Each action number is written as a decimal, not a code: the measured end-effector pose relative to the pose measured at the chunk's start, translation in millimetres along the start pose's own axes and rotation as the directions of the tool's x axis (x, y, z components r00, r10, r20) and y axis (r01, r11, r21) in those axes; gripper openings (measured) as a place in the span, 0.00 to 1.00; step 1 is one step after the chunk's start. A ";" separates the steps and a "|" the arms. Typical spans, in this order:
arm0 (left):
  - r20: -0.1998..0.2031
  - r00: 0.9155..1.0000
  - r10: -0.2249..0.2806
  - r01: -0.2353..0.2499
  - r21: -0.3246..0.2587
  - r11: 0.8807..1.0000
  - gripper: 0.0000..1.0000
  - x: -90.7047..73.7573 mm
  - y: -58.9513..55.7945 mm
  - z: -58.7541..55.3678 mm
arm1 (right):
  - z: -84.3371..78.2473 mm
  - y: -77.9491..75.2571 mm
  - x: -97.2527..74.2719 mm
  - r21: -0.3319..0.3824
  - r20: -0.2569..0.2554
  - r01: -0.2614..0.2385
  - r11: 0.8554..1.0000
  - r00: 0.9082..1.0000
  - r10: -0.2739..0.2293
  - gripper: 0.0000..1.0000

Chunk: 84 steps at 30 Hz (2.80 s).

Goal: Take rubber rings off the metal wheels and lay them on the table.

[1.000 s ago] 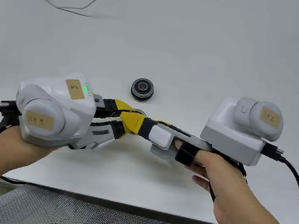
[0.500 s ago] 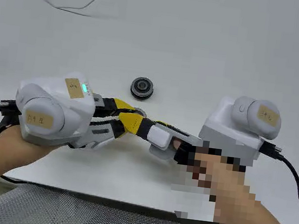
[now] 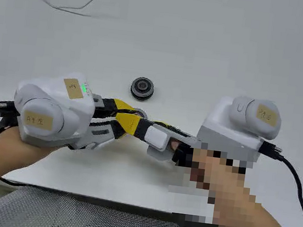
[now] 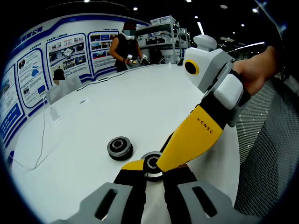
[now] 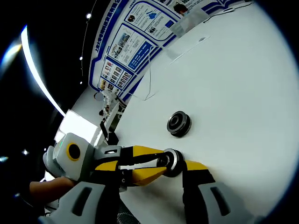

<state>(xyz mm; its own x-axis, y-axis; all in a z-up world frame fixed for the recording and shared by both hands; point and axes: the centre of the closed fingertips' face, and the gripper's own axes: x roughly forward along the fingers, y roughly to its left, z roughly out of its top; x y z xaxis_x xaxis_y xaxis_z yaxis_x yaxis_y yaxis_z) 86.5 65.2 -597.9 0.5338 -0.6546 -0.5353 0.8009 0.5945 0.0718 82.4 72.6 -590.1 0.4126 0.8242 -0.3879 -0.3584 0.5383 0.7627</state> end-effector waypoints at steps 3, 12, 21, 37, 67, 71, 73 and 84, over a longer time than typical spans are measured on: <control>0.001 1.000 0.002 -0.002 -0.001 1.000 0.13 -0.2 0.1 0.0 | -0.4 -0.7 0.1 -0.015 -0.013 0.002 1.000 1.000 -0.002 0.55; 0.002 1.000 0.000 0.000 0.001 1.000 0.13 -0.6 0.2 -0.4 | -1.7 5.0 0.4 -0.007 -0.032 0.000 1.000 0.999 -0.001 0.59; 0.004 1.000 0.004 -0.004 -0.003 1.000 0.13 -0.7 0.1 -1.0 | -1.1 7.5 -3.6 0.023 -0.020 -0.009 1.000 1.000 0.010 0.57; 0.006 1.000 0.002 -0.002 -0.003 1.000 0.13 -0.7 0.1 -0.7 | 1.4 6.8 3.3 0.021 -0.015 -0.002 1.000 1.000 0.003 0.61; 0.010 1.000 0.004 -0.004 -0.002 1.000 0.13 -0.7 0.0 -0.8 | -1.8 15.3 3.7 -0.002 -0.040 0.000 1.000 0.999 0.000 0.69; 0.011 1.000 0.002 -0.002 -0.002 1.000 0.13 -1.0 -0.4 -1.2 | 0.5 10.6 -2.0 0.087 -0.018 -0.043 0.995 0.999 0.045 0.65; 0.015 1.000 0.003 -0.003 -0.007 1.000 0.13 -1.3 -0.4 -1.4 | 1.4 5.4 -6.3 0.165 0.000 -0.068 0.984 0.998 0.069 0.59; 0.015 1.000 0.004 -0.004 -0.010 1.000 0.13 -0.8 0.5 -2.8 | -0.9 2.0 -10.3 0.158 0.033 -0.093 0.983 0.995 0.089 0.52</control>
<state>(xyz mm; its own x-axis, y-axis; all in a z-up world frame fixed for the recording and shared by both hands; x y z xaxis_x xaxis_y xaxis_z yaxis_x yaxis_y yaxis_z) 85.7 67.4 -599.8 0.5411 -0.6591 -0.5223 0.7962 0.6015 0.0659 76.7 65.4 -585.1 0.4061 0.8628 -0.3010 -0.2585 0.4244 0.8678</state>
